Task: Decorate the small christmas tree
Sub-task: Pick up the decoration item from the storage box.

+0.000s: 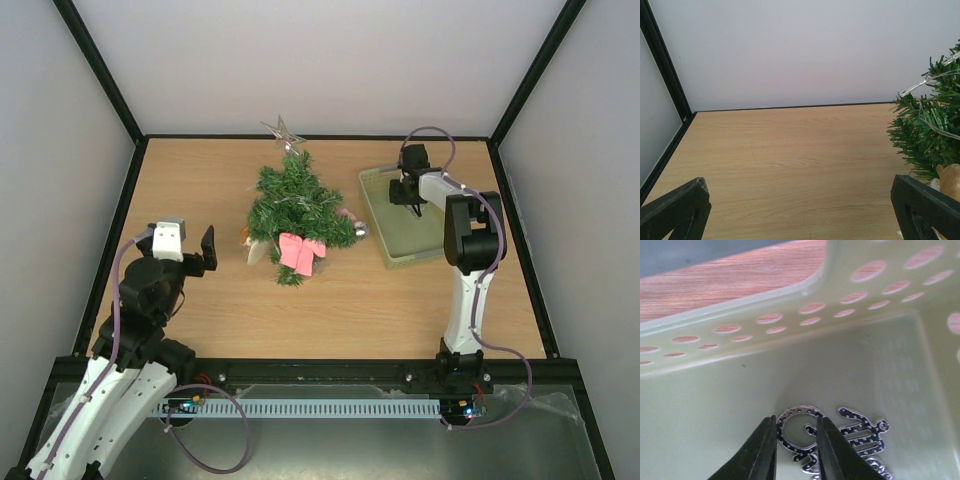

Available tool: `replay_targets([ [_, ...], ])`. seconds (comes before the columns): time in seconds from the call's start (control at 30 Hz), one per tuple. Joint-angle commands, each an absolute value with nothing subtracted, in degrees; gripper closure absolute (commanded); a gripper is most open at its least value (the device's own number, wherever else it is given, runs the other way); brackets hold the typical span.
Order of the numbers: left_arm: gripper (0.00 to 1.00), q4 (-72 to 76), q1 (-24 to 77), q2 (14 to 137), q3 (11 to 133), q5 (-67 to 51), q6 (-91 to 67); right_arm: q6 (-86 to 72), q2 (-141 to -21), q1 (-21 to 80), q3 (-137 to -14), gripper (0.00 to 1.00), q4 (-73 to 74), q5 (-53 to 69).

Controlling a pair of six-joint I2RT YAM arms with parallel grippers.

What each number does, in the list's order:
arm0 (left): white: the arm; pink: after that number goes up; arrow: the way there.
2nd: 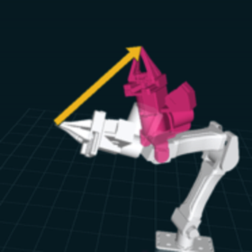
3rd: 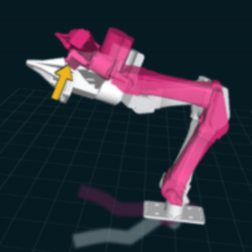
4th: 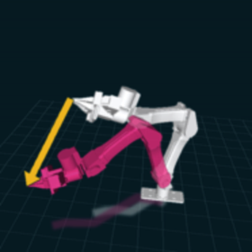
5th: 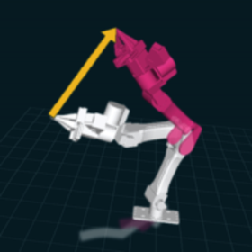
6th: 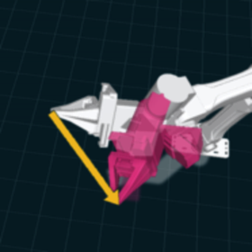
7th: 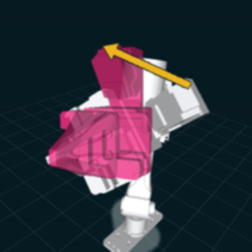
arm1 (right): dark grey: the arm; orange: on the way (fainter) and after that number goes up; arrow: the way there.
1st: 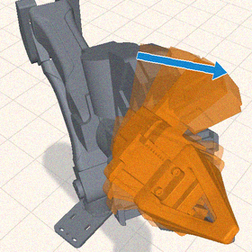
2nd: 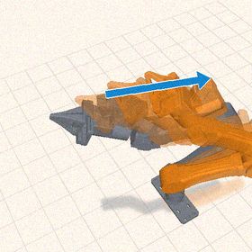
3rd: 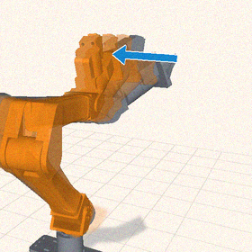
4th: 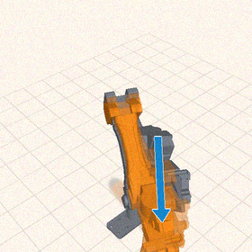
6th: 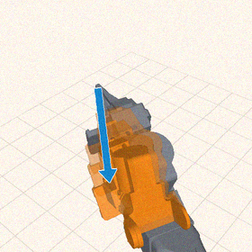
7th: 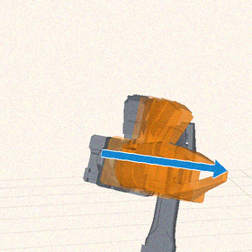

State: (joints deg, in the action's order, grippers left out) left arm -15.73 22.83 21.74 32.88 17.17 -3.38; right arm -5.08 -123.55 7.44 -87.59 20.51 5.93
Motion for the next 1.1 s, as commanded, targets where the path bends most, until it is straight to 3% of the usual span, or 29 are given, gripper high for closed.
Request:
replay_targets([
  [0.0,0.00,-14.08,22.89,21.43,32.48,17.87,-2.81,-3.83,-121.58,8.79,-85.84,0.86,21.59,4.51],
  [0.17,0.00,-14.17,22.94,21.14,32.49,17.70,-2.90,-4.04,-117.76,9.95,-83.46,0.98,21.42,6.01],
  [0.33,0.00,-14.15,22.94,20.96,32.43,17.59,-2.90,-5.17,-112.38,10.46,-81.09,0.98,21.51,10.60],
  [0.53,0.00,-14.23,23.03,20.89,32.45,17.42,-2.90,-6.37,-110.89,9.40,-82.38,0.72,25.60,10.29],
  [0.63,0.00,-14.14,23.03,20.83,32.51,17.66,-2.90,-6.52,-110.70,8.50,-80.55,0.51,24.47,10.08],
  [0.77,0.00,-14.17,23.03,20.83,32.49,17.50,-2.89,-7.16,-113.19,7.05,-80.61,0.38,24.83,9.51],
  [1.07,0.00,-13.97,23.03,20.94,32.35,17.40,-2.81,-13.63,-114.90,6.98,-80.11,0.39,22.85,4.10],
])
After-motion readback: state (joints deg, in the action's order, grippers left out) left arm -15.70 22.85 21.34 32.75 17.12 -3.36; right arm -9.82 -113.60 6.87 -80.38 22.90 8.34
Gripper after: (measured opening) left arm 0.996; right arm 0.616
